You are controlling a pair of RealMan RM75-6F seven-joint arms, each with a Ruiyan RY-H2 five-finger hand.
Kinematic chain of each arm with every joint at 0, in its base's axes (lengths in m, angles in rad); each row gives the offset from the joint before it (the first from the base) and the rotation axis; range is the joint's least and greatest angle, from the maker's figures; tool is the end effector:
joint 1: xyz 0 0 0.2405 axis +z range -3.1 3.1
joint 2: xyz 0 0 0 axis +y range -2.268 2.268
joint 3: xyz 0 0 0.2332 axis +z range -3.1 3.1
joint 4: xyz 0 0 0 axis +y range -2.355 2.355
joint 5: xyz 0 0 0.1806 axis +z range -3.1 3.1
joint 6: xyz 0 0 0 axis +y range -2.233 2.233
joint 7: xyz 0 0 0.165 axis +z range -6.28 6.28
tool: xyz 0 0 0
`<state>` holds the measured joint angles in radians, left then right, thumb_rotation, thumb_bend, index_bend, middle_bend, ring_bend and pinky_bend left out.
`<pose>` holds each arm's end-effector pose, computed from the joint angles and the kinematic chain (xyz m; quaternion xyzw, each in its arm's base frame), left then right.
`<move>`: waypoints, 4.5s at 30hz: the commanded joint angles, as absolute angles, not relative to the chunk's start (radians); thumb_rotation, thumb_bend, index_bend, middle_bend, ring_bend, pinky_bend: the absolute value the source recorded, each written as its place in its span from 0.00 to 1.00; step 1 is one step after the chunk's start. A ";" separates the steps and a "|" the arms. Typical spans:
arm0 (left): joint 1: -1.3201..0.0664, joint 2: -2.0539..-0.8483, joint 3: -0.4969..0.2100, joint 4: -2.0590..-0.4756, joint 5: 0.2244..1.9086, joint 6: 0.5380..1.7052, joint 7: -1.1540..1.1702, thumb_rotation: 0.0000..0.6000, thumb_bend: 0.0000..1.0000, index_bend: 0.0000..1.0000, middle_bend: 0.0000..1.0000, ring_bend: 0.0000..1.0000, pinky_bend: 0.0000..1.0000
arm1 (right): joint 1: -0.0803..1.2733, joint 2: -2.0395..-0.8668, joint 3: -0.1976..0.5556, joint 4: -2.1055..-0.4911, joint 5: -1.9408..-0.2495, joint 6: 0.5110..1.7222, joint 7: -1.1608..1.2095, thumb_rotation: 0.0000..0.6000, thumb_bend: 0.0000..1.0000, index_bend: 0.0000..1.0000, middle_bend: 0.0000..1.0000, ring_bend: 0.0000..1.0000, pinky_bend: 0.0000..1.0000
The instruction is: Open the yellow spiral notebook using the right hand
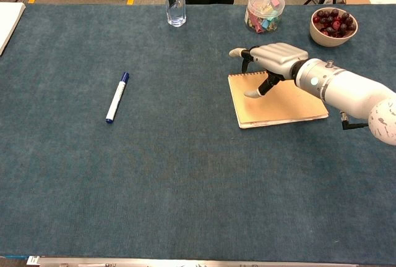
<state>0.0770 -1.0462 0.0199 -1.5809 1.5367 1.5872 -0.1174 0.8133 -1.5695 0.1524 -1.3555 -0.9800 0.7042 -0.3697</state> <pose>-0.3074 0.1381 0.2024 -0.5628 -0.4199 -0.3614 0.6135 -0.1501 -0.3496 -0.0288 0.7879 -0.4097 0.2629 0.3770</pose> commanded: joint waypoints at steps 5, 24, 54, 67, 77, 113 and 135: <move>0.076 -1.045 0.019 -1.583 1.533 1.584 -0.114 1.00 0.49 0.08 0.11 0.02 0.06 | 0.841 -1.596 0.155 -1.312 -0.949 0.689 -0.364 0.77 0.25 0.00 0.30 0.09 0.18; 0.079 -1.047 0.020 -1.579 1.531 1.586 -0.117 1.00 0.49 0.08 0.11 0.02 0.06 | 0.860 -1.554 0.113 -1.386 -0.963 0.644 -0.313 0.74 0.25 0.00 0.30 0.09 0.18; 0.085 -1.049 0.021 -1.580 1.535 1.592 -0.117 1.00 0.49 0.08 0.11 0.02 0.06 | 0.645 -1.274 -0.067 -1.590 -1.413 0.948 -0.239 0.73 0.18 0.00 0.18 0.08 0.17; 0.078 -1.055 0.021 -1.578 1.542 1.586 -0.117 1.00 0.49 0.08 0.11 0.02 0.06 | 0.556 -1.288 -0.085 -1.396 -1.424 1.012 -0.251 0.86 0.10 0.00 0.16 0.08 0.17; 0.084 -1.049 0.024 -1.575 1.533 1.586 -0.124 1.00 0.49 0.08 0.11 0.02 0.06 | 0.551 -1.370 -0.070 -1.239 -1.408 0.961 -0.286 0.87 0.10 0.00 0.16 0.08 0.17; 0.094 -1.049 0.019 -1.562 1.516 1.589 -0.137 1.00 0.49 0.08 0.11 0.02 0.06 | 0.642 -1.576 0.100 -1.086 -1.350 0.932 -0.395 0.94 0.10 0.00 0.16 0.08 0.17; 0.095 -1.048 0.027 -1.578 1.537 1.597 -0.125 1.00 0.49 0.08 0.11 0.02 0.06 | 0.578 -1.451 -0.095 -1.198 -1.670 1.062 -0.266 0.99 0.17 0.25 0.24 0.08 0.17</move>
<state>0.0945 -1.0487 0.0265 -1.5788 1.5376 1.5960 -0.1249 0.5748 -1.4315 -0.0905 -1.2225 -1.6557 1.0607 -0.2650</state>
